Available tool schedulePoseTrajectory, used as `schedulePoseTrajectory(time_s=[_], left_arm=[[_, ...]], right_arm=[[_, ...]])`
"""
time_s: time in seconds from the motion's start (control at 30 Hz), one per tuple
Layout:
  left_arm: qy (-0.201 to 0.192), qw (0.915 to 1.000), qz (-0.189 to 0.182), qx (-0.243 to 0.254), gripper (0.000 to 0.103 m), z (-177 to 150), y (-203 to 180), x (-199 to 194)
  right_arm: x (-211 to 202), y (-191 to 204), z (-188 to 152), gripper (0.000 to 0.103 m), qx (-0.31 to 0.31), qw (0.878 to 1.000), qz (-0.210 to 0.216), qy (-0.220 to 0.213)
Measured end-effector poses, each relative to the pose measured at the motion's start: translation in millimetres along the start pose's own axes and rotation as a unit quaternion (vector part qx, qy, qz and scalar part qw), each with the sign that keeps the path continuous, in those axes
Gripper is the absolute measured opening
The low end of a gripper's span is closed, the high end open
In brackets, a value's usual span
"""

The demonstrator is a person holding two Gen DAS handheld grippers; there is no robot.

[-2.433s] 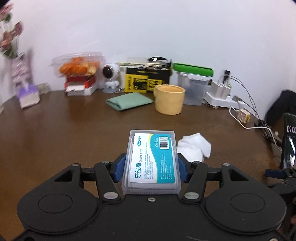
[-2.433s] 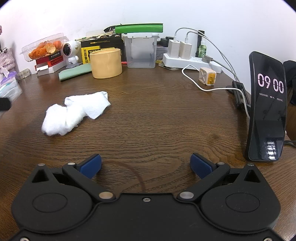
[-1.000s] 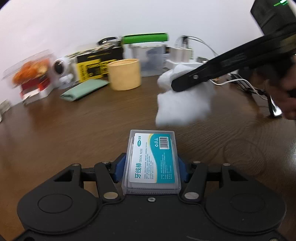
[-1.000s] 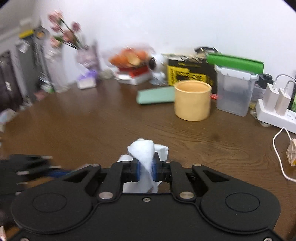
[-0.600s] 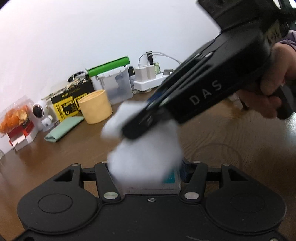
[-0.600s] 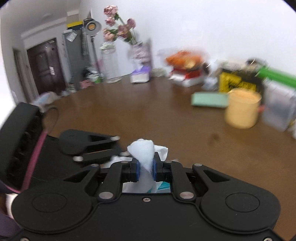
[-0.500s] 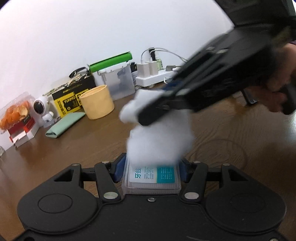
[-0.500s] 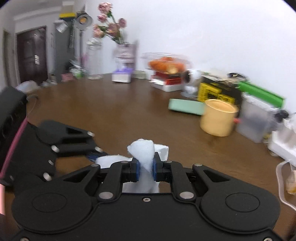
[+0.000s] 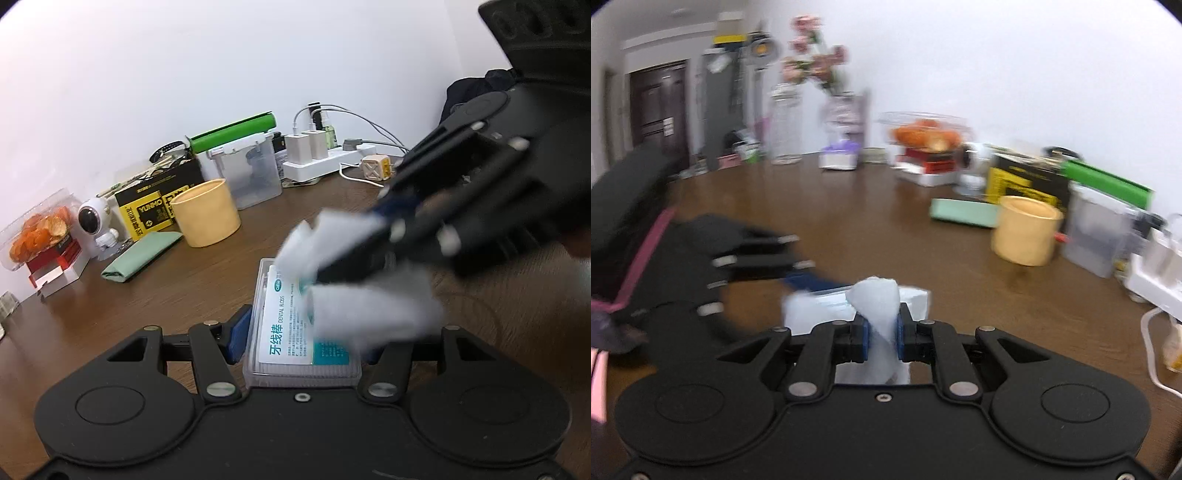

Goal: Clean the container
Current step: 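Wipe the box lid with the tissue in the right gripper while left holds box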

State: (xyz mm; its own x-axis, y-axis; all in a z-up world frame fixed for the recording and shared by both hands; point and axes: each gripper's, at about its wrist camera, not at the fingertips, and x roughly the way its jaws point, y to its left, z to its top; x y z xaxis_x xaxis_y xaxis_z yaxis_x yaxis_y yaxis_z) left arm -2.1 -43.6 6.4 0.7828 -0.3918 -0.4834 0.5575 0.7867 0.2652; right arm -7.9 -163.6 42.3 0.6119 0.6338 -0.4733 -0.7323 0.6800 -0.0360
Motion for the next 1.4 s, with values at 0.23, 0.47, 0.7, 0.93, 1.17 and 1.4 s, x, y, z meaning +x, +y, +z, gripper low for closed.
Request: schedulePoseTrajectory(time_s=[0.23,0.47,0.7,0.93,1.17,1.4], left_arm=[[-0.002,1.0000,0.006,0.007,0.056,-3,0,-7],[-0.007,0.9999,0.015,0.002,0.056,3,5,-8],[-0.012,0.9998,0.001,0.017,0.056,0,-2,-17],[-0.016,0.9998,-0.006,0.008,0.056,4,1,-15],[-0.014,0.9996,-0.022,0.011,0.056,0,-3,-13],[-0.010,0.9993,-0.034,0.011,0.056,-6,-1,-12]], right_arm=[[5,-10,3,0.015,0.001,0.999,-0.048,-0.011],[-1,6,-2,0.016,-0.006,1.000,0.000,-0.006],[3,-6,6,0.016,-0.004,0.999,-0.041,-0.021],[-12,4,3,0.016,0.010,0.999,0.026,-0.030],[6,-1,6,0.028,0.004,0.997,-0.063,-0.033],[-15,-1,-9,0.070,0.011,0.999,-0.008,-0.029]])
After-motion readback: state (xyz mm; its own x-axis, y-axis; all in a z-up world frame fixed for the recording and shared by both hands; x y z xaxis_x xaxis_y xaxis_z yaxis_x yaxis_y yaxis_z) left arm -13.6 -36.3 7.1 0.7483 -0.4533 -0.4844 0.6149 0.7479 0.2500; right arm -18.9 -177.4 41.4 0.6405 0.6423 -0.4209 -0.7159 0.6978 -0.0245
